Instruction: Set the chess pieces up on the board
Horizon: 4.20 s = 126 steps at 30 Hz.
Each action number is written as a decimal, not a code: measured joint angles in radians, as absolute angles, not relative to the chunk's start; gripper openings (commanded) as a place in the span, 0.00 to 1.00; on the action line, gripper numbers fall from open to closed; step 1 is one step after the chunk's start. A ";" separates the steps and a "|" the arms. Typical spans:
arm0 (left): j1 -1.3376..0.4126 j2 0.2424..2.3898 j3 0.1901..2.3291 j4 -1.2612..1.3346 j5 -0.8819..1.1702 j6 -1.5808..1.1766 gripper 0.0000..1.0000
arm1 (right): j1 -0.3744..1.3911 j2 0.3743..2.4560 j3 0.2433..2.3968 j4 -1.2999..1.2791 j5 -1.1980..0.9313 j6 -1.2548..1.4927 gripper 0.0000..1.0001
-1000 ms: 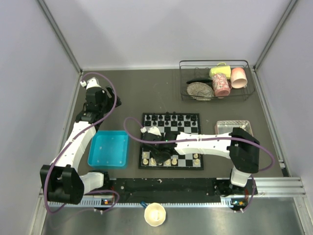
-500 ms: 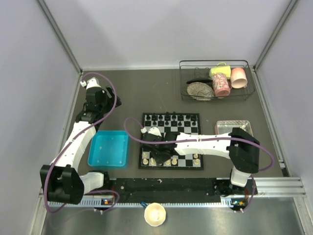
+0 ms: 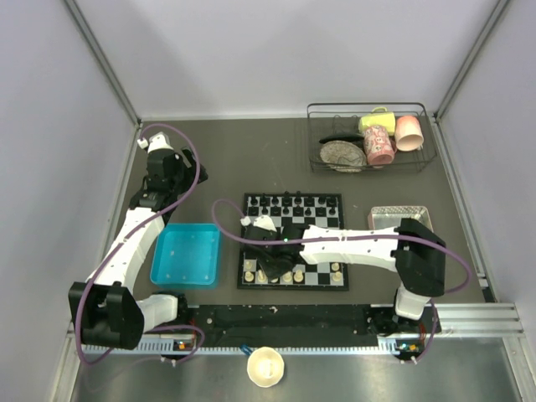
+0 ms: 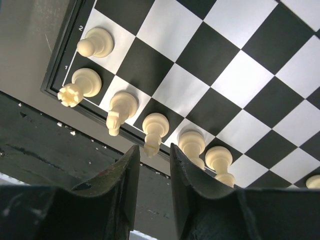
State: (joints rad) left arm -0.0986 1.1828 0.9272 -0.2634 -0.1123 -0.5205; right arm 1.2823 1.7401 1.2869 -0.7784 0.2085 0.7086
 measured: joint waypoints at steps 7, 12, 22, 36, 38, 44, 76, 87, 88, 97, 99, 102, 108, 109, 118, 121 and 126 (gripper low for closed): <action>-0.099 1.183 0.927 -0.263 -0.112 -0.521 0.84 | 1.263 1.670 1.339 -0.829 0.228 0.690 0.31; -0.099 1.183 0.927 -0.263 -0.109 -0.521 0.84 | 1.187 1.541 1.350 -0.855 0.236 0.682 0.32; -0.099 1.183 0.927 -0.263 -0.086 -0.519 0.84 | 0.689 1.259 1.224 -0.909 0.268 0.662 0.32; -0.099 1.209 0.927 -0.262 -0.054 -0.517 0.84 | 0.067 1.140 0.907 -0.923 0.194 0.643 0.32; -0.099 1.212 0.927 -0.262 -0.049 -0.517 0.84 | 0.033 1.141 0.884 -0.907 0.173 0.639 0.32; -0.099 1.212 0.927 -0.262 -0.041 -0.513 0.84 | -0.054 1.150 0.870 -0.863 0.159 0.630 0.36; -0.099 1.218 0.927 -0.262 -0.031 -0.502 0.84 | -0.118 1.276 0.779 -0.725 0.107 0.601 0.34; -0.099 1.218 0.927 -0.262 -0.031 -0.502 0.84 | -0.121 1.287 0.779 -0.702 0.112 0.594 0.28; -0.099 1.218 0.927 -0.262 -0.031 -0.502 0.84 | -0.121 1.288 0.779 -0.700 0.112 0.594 0.28; -0.099 1.218 0.927 -0.262 -0.031 -0.502 0.84 | -0.121 1.291 0.777 -0.694 0.113 0.587 0.17; -0.099 1.218 0.927 -0.262 -0.031 -0.501 0.84 | -0.121 1.291 0.772 -0.692 0.113 0.585 0.14; -0.099 1.218 0.927 -0.262 -0.031 -0.500 0.84 | -0.121 1.291 0.772 -0.688 0.112 0.585 0.09; -0.099 1.218 0.927 -0.262 -0.032 -0.499 0.84 | -0.121 1.291 0.772 -0.687 0.111 0.584 0.00; -0.099 1.218 0.927 -0.262 -0.032 -0.499 0.84 | -0.121 1.291 0.772 -0.686 0.111 0.584 0.00; -0.099 1.218 0.927 -0.262 -0.032 -0.499 0.84 | -0.121 1.184 0.789 -0.729 0.079 0.570 0.00; -0.099 1.219 0.927 -0.262 -0.031 -0.499 0.84 | -0.104 1.118 0.862 -0.775 0.070 0.557 0.00; -0.099 1.221 0.927 -0.257 0.007 -0.492 0.83 | 0.078 1.075 1.058 -0.824 0.112 0.541 0.00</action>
